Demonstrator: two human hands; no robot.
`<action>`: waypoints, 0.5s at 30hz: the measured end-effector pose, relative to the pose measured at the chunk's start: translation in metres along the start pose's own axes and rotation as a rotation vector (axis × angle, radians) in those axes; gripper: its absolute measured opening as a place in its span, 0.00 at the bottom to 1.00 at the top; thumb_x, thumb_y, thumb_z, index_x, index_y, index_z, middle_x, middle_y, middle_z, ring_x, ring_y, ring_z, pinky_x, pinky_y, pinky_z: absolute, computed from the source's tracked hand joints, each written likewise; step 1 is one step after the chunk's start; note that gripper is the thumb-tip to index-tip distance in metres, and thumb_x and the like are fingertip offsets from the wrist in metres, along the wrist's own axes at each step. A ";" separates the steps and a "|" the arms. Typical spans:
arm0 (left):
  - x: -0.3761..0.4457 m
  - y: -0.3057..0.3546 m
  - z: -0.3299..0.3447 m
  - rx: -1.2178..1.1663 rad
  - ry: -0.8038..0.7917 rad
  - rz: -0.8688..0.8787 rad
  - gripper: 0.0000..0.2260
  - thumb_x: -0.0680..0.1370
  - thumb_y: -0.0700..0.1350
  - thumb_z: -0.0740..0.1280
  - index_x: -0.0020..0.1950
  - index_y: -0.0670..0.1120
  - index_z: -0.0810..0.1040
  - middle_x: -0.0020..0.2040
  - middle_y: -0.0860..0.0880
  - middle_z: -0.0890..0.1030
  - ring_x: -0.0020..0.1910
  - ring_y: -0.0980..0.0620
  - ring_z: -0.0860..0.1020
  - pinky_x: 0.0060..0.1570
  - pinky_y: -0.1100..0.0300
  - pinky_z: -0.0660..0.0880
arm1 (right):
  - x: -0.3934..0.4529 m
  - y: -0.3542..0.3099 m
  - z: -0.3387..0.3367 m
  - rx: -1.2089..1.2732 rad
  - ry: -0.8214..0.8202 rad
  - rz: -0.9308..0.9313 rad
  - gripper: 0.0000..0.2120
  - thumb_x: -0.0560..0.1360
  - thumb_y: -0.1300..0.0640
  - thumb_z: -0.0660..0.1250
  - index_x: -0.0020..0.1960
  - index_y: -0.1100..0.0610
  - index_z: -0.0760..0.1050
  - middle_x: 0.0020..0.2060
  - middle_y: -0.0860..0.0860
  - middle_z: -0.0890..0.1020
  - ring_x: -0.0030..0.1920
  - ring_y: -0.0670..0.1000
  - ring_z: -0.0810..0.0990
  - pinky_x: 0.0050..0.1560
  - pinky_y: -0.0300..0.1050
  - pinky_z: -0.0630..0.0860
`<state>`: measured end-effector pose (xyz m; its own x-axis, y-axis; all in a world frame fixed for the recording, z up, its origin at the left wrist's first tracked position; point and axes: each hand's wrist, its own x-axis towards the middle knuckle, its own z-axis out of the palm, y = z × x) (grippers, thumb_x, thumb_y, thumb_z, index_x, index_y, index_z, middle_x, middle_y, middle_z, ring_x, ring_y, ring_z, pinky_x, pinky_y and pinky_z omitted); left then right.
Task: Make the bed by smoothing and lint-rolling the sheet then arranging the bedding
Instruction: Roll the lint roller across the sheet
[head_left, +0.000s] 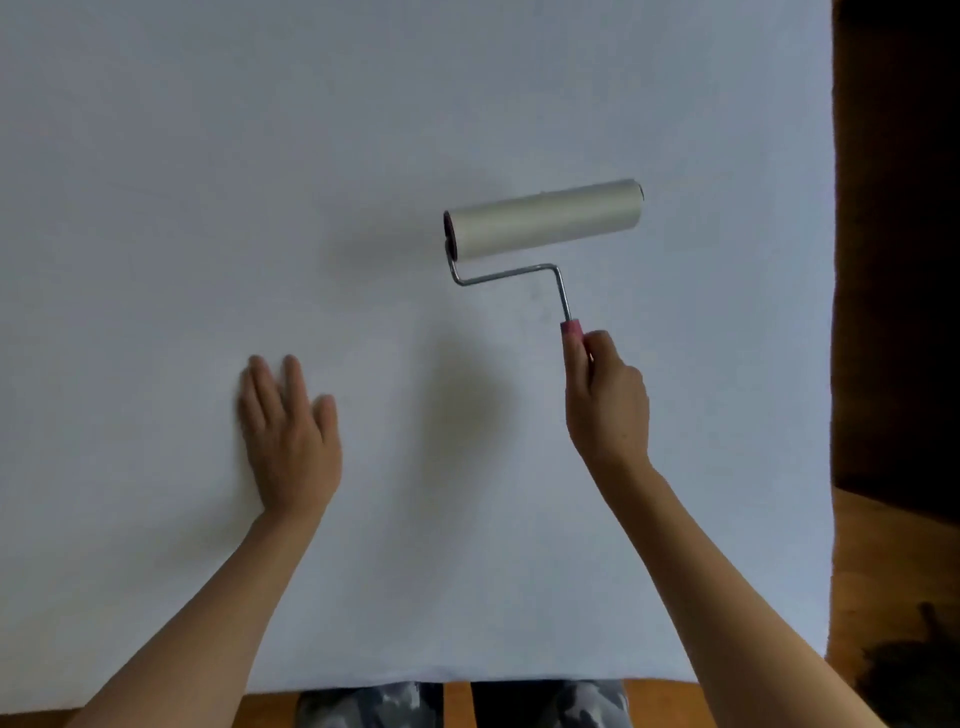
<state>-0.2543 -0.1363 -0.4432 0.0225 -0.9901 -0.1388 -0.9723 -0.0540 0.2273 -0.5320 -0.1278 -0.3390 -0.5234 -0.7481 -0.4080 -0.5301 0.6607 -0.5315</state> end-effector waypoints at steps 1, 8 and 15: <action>-0.001 -0.004 0.009 0.031 0.018 0.027 0.24 0.82 0.49 0.54 0.75 0.38 0.62 0.75 0.32 0.58 0.74 0.33 0.58 0.74 0.41 0.54 | 0.014 -0.006 0.004 -0.013 0.001 -0.028 0.19 0.82 0.42 0.52 0.42 0.56 0.67 0.26 0.50 0.71 0.30 0.56 0.71 0.31 0.48 0.63; -0.004 -0.011 0.023 0.057 0.108 0.076 0.25 0.83 0.50 0.52 0.77 0.40 0.60 0.76 0.33 0.56 0.76 0.35 0.55 0.75 0.45 0.49 | 0.051 -0.013 0.016 -0.185 -0.121 -0.095 0.13 0.82 0.48 0.53 0.62 0.48 0.72 0.33 0.46 0.74 0.36 0.53 0.74 0.34 0.45 0.65; -0.005 -0.012 0.025 0.067 0.130 0.083 0.25 0.83 0.51 0.51 0.77 0.41 0.60 0.77 0.33 0.56 0.76 0.35 0.55 0.75 0.44 0.50 | 0.024 0.015 0.010 -0.231 -0.174 -0.007 0.14 0.83 0.48 0.53 0.64 0.47 0.71 0.42 0.47 0.76 0.42 0.52 0.71 0.43 0.46 0.68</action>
<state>-0.2486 -0.1272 -0.4691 -0.0324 -0.9995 0.0047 -0.9853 0.0328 0.1677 -0.5457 -0.1359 -0.3643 -0.4076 -0.7387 -0.5369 -0.6818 0.6373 -0.3592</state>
